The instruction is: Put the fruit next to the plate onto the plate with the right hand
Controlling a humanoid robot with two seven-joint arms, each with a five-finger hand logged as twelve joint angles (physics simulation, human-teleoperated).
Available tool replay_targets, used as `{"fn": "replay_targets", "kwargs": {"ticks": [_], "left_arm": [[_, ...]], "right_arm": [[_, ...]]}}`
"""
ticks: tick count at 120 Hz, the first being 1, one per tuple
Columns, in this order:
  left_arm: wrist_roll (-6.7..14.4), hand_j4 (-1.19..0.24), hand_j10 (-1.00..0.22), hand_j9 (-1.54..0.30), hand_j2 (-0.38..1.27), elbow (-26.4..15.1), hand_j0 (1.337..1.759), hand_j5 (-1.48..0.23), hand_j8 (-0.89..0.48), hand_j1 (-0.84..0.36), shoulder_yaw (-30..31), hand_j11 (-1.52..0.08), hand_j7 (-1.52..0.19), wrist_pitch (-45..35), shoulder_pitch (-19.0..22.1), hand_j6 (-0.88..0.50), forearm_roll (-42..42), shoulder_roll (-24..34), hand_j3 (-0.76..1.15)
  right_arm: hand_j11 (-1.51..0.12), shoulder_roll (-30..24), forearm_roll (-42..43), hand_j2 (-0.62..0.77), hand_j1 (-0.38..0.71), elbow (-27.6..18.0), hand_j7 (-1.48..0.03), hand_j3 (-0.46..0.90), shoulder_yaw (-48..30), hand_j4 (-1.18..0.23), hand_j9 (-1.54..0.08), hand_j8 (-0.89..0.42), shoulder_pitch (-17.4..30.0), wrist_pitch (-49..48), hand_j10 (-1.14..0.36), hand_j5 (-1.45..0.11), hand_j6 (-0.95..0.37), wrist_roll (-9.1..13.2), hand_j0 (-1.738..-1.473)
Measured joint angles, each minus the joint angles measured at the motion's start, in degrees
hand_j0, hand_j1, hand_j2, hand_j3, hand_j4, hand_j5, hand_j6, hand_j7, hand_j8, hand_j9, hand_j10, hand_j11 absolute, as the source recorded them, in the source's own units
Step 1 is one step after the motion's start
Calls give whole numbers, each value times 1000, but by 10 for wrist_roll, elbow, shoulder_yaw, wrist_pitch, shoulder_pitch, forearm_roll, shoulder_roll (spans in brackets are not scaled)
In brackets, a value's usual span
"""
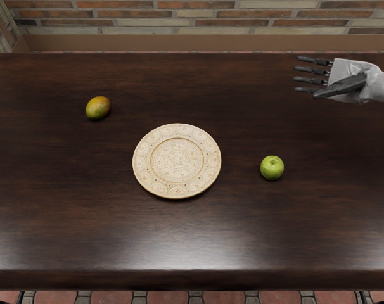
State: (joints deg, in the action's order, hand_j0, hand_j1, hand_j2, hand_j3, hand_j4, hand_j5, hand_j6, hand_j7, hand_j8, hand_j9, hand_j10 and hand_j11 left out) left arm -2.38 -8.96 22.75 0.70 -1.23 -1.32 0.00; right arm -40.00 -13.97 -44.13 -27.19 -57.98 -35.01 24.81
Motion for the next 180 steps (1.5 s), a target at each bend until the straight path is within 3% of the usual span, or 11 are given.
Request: {"fn": "replay_targets", "kwargs": {"ticks": [27, 44, 77, 88, 109, 127, 152, 170, 180], "left_arm": [[0, -234, -234, -304, 47, 0, 1658, -304, -234, 69, 0, -304, -304, 0, 0, -234, 0, 0, 0], [0, -234, -234, -304, 47, 0, 1658, -304, -234, 69, 0, -304, -304, 0, 0, -234, 0, 0, 0], [0, -234, -234, -304, 47, 0, 1658, -304, -234, 69, 0, -304, -304, 0, 0, -234, 0, 0, 0], [0, -234, -234, -304, 47, 0, 1658, -304, -234, 69, 0, -304, -304, 0, 0, -234, 0, 0, 0], [0, -234, -234, -304, 47, 0, 1658, -304, -234, 69, 0, -304, -304, 0, 0, -234, 0, 0, 0], [0, -234, -234, -304, 47, 0, 1658, -304, -234, 69, 0, -304, -304, 0, 0, -234, 0, 0, 0], [0, -234, -234, -304, 47, 0, 1658, -304, -234, 69, 0, -304, -304, 0, 0, -234, 0, 0, 0], [0, -234, -234, -304, 47, 0, 1658, -304, -234, 69, 0, -304, -304, 0, 0, -234, 0, 0, 0], [0, -234, -234, -304, 47, 0, 1658, -304, -234, 69, 0, -304, -304, 0, 0, -234, 0, 0, 0]], "right_arm": [[-45, 5, 12, -7, -307, -17, -45, 0, -3, -33, -45, -32, -16, 0, -33, -45, -31, 1, -1658], [-47, -3, 194, -7, -306, -42, -47, 0, -53, -34, -47, -34, -30, 0, -34, -47, -33, -1, -1658], [-51, -96, 506, -7, -303, -318, -51, 0, -95, -40, -51, -40, -16, 0, -39, -51, -40, -2, -1658], [-51, -105, 573, -7, -303, -380, -51, 0, -87, -41, -51, -41, 1, 23, -41, -51, -42, -1, -1658], [-53, -110, 660, -7, -301, -469, -53, 0, -26, -44, -53, -44, 22, 184, -43, -53, -45, 2, -1658], [-54, -105, 686, -7, -301, -509, -54, 0, 17, -45, -54, -46, 42, 288, -45, -54, -47, 5, -1658], [-65, -77, 700, -8, -291, -523, -65, 0, 31, -54, -65, -55, 79, 347, -54, -66, -56, 20, -1658], [-139, -53, 745, -19, -223, -524, -139, 0, 33, -111, -139, -112, 105, 377, -110, -139, -113, 26, -1658], [-203, -35, 779, -29, -164, -524, -203, 0, 34, -160, -203, -161, 115, 383, -159, -203, -162, 41, -1658]]}}
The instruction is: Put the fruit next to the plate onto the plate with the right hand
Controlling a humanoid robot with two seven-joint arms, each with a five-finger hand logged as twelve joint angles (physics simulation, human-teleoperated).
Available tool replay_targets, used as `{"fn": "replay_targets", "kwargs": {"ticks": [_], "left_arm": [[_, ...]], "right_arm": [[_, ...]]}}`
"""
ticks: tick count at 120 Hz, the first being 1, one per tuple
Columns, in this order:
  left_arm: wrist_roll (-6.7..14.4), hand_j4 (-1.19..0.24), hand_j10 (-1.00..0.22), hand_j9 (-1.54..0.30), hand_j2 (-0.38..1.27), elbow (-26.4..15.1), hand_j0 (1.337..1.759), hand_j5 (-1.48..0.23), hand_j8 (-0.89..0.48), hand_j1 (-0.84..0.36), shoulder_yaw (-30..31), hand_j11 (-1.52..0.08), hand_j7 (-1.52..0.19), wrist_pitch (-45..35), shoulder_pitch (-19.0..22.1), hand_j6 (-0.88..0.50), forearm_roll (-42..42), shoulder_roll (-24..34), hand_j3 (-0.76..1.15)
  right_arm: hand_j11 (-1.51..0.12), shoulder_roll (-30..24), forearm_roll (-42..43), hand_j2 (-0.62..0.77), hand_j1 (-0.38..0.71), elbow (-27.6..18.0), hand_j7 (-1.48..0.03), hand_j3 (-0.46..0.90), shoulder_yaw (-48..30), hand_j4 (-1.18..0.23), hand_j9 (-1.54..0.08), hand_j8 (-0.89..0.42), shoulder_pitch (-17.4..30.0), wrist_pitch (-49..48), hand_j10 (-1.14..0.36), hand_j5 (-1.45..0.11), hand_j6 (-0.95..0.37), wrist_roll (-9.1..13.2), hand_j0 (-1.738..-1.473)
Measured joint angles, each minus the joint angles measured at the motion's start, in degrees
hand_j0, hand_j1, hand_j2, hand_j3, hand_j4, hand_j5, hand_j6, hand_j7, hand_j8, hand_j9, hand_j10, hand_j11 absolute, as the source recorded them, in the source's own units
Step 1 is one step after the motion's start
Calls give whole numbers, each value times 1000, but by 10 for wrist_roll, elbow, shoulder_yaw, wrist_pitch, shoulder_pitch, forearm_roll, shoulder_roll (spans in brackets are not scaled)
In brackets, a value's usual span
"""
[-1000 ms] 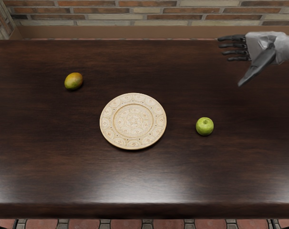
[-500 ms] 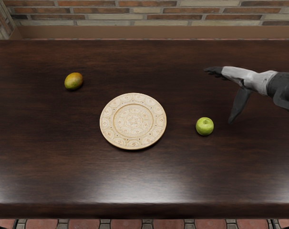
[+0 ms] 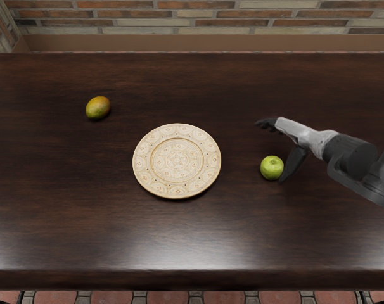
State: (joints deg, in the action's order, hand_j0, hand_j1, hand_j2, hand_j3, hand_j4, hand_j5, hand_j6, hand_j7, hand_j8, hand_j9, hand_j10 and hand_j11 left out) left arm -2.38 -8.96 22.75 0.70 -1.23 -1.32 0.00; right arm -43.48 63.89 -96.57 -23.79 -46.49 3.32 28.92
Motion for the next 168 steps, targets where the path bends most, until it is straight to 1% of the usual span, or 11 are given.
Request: {"fn": "replay_targets", "kwargs": {"ticks": [13, 27, 79, 103, 126, 127, 152, 154, 159, 165, 168], "left_arm": [[0, -234, -234, -304, 47, 0, 1658, -304, -234, 69, 0, -304, -304, 0, 0, -234, 0, 0, 0], [0, -234, -234, -304, 47, 0, 1658, -304, -234, 69, 0, -304, -304, 0, 0, -234, 0, 0, 0], [0, -234, -234, -304, 47, 0, 1658, -304, -234, 69, 0, -304, -304, 0, 0, -234, 0, 0, 0], [0, -234, -234, -304, 47, 0, 1658, -304, -234, 69, 0, -304, -304, 0, 0, -234, 0, 0, 0], [0, -234, -234, -304, 47, 0, 1658, -304, -234, 69, 0, -304, -304, 0, 0, -234, 0, 0, 0], [0, -234, -234, -304, 47, 0, 1658, -304, -234, 69, 0, -304, -304, 0, 0, -234, 0, 0, 0], [0, -234, -233, -304, 47, 0, 1658, -304, -234, 69, 0, -304, -304, 0, 0, -234, 0, 0, 0], [0, -234, -233, -304, 47, 0, 1658, -304, -234, 69, 0, -304, -304, 0, 0, -234, 0, 0, 0], [0, -233, -233, -304, 47, 0, 1658, -304, -234, 69, 0, -304, -304, 0, 0, -234, 0, 0, 0], [0, -233, -233, -304, 47, 0, 1658, -304, -233, 69, 0, -304, -304, 0, 0, -233, 0, 0, -1], [0, -233, -233, -304, 47, 0, 1658, -304, -233, 69, 0, -304, -304, 0, 0, -233, 0, 0, -1]], "right_arm": [[-259, 18, 38, -37, -112, 0, -259, 0, 8, -203, -260, -204, 6, 7, -203, -260, -205, 22, -1658], [-294, 24, 54, -42, -80, 0, -294, 0, 19, -230, -295, -231, 7, 12, -230, -295, -232, 32, -1658], [-500, 32, 79, -74, 110, 0, -500, 0, 38, -388, -500, -388, 13, 25, -387, -500, -389, 37, -1658], [-561, 36, 95, -82, 166, 0, -561, 0, 40, -435, -561, -436, 23, 33, -434, -560, -436, 37, -1658], [-636, 37, 100, -65, 233, 0, -632, 0, 43, -498, -635, -373, 26, 37, -471, -623, -493, 37, -1658], [-640, 37, 101, -65, 236, 0, -635, 0, 43, -502, -638, -413, 26, 37, -457, -623, -496, 37, -1658], [-702, 38, 115, 110, 300, 0, -689, -2, 45, -562, -695, -377, 37, 50, -478, -657, -532, 37, -1653], [-708, 38, 117, 60, 287, 0, -691, -1, 46, -565, -700, -373, 38, 51, -480, -660, -523, 37, -1652], [-717, 38, 123, 32, 277, 0, -699, -2, 47, -582, -704, -385, 42, 55, -475, -653, -522, 37, -1650], [-734, 38, 125, -31, 282, 1, -710, 0, 48, -587, -718, -320, 45, 57, -448, -670, -526, 36, -1647], [-746, 38, 126, -15, 283, 2, -717, -1, 48, -586, -731, -304, 46, 57, -447, -685, -529, 36, -1647]]}}
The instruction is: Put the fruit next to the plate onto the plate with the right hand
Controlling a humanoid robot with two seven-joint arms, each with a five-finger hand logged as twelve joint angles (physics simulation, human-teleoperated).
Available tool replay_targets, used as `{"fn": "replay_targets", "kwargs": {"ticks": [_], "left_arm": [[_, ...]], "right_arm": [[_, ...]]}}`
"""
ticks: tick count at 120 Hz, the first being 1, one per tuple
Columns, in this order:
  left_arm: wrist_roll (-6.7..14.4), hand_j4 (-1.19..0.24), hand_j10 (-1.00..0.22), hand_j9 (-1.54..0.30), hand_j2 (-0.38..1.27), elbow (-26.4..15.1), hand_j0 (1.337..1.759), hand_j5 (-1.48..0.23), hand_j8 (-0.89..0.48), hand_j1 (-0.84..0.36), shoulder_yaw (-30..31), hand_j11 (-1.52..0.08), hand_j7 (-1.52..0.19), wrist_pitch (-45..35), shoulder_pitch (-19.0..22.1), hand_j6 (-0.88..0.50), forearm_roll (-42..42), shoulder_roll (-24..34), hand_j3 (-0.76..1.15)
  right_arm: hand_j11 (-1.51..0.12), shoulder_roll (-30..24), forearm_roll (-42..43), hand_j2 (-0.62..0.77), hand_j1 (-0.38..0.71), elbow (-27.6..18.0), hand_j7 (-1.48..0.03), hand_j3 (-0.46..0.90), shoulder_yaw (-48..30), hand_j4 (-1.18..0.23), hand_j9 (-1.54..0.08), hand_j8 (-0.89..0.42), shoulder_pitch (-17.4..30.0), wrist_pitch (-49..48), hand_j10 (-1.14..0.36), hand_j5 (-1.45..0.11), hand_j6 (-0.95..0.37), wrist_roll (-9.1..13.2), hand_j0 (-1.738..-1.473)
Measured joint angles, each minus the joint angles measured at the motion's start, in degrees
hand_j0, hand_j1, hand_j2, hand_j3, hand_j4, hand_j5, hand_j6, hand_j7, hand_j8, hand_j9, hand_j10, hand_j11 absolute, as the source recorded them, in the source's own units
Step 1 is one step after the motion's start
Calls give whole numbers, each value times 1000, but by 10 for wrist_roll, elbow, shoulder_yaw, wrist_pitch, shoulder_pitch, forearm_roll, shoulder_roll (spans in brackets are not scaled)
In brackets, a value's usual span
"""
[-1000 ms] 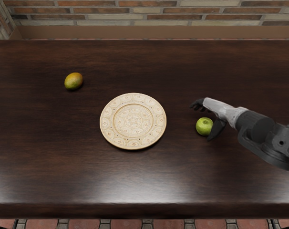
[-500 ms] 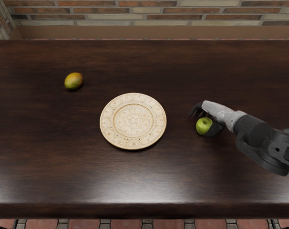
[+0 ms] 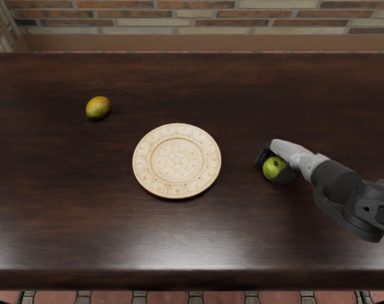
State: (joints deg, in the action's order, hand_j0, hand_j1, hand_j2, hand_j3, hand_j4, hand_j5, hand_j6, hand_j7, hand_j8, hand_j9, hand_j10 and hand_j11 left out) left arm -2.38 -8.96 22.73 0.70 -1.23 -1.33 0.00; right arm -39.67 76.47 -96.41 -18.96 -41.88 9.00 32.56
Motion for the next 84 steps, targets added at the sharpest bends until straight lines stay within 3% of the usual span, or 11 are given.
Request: {"fn": "replay_targets", "kwargs": {"ticks": [14, 28, 41, 84], "left_arm": [[0, -233, -233, -304, 47, 0, 1658, -304, -233, 68, 0, -304, -304, 0, 0, -233, 0, 0, -1], [0, -233, -233, -304, 47, 0, 1658, -304, -233, 68, 0, -304, -304, 0, 0, -233, 0, 0, -1], [0, -233, -233, -304, 47, 0, 1658, -304, -233, 69, 0, -304, -304, 0, 0, -233, 0, 0, 0], [0, -234, -234, -304, 47, 0, 1658, -304, -234, 69, 0, -304, -304, 0, 0, -234, 0, 0, 0]], "right_arm": [[-777, 6, 6, 19, 243, 8, -754, 0, 1, -631, -753, -384, 4, 2, -541, -701, -540, 0, -1642], [-847, 8, 3, -95, 221, 13, -796, -1, 0, -646, -817, -394, 4, 1, -547, -767, -553, -1, -1637], [-851, 8, -13, 22, 210, 15, -819, -1, -4, -652, -837, -411, -3, -2, -548, -802, -573, -3, -1641], [-836, 35, -152, 51, 219, 13, -840, -1, -7, -643, -850, -394, -111, -49, -537, -851, -565, -5, -1649]]}}
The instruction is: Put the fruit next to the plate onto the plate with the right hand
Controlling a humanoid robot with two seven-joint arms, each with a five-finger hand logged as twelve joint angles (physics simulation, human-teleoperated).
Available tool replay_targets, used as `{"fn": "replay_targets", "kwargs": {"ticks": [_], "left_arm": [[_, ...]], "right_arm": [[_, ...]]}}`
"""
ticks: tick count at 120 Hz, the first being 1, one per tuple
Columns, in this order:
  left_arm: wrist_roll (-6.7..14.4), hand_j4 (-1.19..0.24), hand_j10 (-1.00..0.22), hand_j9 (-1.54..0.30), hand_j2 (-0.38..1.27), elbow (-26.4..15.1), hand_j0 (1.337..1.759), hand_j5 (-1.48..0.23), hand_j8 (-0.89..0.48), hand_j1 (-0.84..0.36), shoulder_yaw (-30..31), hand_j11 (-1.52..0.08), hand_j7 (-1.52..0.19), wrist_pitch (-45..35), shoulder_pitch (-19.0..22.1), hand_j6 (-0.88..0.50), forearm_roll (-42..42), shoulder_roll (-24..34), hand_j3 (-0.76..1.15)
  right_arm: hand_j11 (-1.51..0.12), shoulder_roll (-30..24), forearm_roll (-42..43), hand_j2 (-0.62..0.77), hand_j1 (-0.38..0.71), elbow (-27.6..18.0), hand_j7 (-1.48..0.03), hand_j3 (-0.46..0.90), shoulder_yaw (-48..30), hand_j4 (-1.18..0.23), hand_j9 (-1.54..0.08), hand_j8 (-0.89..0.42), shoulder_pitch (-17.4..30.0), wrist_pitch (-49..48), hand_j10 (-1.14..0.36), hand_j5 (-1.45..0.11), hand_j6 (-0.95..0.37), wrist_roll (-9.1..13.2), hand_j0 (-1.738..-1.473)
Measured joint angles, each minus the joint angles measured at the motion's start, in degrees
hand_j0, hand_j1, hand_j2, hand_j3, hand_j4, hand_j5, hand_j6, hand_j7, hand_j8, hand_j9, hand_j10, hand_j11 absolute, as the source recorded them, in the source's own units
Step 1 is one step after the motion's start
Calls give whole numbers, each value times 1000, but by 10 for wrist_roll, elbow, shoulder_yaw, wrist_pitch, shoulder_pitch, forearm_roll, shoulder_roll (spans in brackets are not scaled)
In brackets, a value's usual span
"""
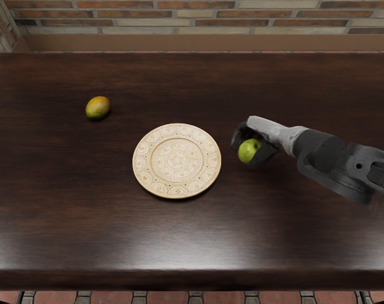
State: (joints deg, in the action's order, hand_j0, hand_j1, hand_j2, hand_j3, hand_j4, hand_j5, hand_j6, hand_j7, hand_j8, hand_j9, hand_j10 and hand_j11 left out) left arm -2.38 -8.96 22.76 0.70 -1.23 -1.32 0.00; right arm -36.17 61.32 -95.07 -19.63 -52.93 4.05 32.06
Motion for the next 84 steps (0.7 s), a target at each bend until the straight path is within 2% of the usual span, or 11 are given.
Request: {"fn": "replay_targets", "kwargs": {"ticks": [39, 68, 84], "left_arm": [[0, -234, -234, -304, 46, 0, 1658, -303, -234, 69, 0, -303, -304, 0, 0, -234, 0, 0, 0], [0, -234, -234, -303, 46, 0, 1658, -303, -234, 69, 0, -303, -303, 0, 0, -234, 0, 0, 0], [0, -234, -234, -303, 46, 0, 1658, -303, -234, 69, 0, -303, -304, 0, 0, -234, 0, 0, 0]], "right_arm": [[-834, 71, -53, 87, 236, 5, -849, -1, 0, -639, -857, -383, -62, -17, -525, -873, -553, 2, -1651], [-835, 172, -52, 193, 265, 72, -854, 0, 5, -637, -862, -375, -82, -25, -493, -885, -551, 1, -1655], [-840, 202, -48, 225, 297, 101, -855, 0, 8, -642, -862, -370, -84, -26, -496, -880, -594, 0, -1656]]}}
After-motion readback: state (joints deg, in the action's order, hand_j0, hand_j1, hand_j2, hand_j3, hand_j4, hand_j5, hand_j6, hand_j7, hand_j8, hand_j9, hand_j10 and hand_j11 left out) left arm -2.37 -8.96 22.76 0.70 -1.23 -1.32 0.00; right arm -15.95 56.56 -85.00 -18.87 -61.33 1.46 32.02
